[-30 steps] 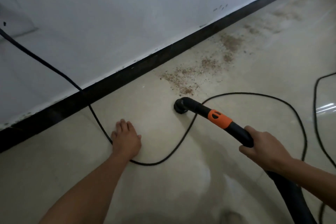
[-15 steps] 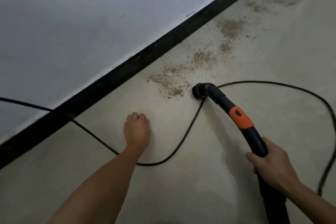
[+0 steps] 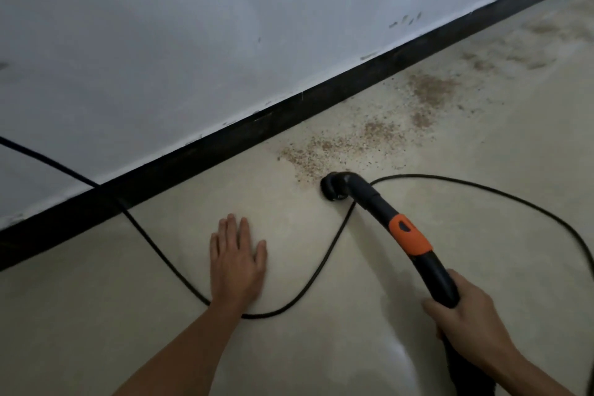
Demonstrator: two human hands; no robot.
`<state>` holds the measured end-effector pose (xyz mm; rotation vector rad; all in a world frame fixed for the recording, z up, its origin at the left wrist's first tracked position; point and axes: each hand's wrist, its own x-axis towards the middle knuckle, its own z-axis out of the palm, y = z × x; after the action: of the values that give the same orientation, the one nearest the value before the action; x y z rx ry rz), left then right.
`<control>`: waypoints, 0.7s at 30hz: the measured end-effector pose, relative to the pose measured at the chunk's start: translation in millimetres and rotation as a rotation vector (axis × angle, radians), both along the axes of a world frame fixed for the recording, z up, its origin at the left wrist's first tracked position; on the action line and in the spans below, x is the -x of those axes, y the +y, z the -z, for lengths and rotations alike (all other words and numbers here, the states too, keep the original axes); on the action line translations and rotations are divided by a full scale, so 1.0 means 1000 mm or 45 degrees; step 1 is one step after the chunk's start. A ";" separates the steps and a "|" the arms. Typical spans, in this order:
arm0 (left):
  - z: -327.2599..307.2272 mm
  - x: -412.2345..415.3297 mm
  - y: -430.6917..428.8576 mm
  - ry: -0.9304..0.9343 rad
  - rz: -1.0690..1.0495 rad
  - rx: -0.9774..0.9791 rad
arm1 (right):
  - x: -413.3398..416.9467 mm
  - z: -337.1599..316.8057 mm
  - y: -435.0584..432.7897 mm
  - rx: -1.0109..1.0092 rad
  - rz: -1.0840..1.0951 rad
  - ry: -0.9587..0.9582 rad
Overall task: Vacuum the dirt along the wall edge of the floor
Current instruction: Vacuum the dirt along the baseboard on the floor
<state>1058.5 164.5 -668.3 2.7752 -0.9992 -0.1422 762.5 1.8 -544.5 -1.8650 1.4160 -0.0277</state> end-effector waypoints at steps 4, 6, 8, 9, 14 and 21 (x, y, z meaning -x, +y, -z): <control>-0.002 0.001 0.002 -0.003 -0.041 -0.004 | -0.023 0.006 0.004 0.008 -0.044 -0.059; -0.006 0.002 0.004 0.014 -0.046 -0.019 | -0.034 0.007 0.012 0.003 -0.145 -0.041; -0.004 0.004 0.009 0.020 -0.047 -0.037 | -0.035 0.009 0.014 0.017 -0.176 -0.008; -0.002 0.004 0.011 0.020 -0.049 -0.035 | -0.033 0.010 0.011 0.030 -0.148 -0.005; 0.001 0.004 0.009 0.007 -0.052 -0.027 | -0.029 0.005 -0.020 0.088 0.074 -0.035; -0.002 0.002 0.007 0.013 -0.043 -0.028 | -0.063 0.008 -0.019 -0.019 -0.112 -0.084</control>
<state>1056.4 171.8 -666.6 2.8067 -0.9530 -0.1633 825.5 -17.6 -552.0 -1.8954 1.2851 -0.0344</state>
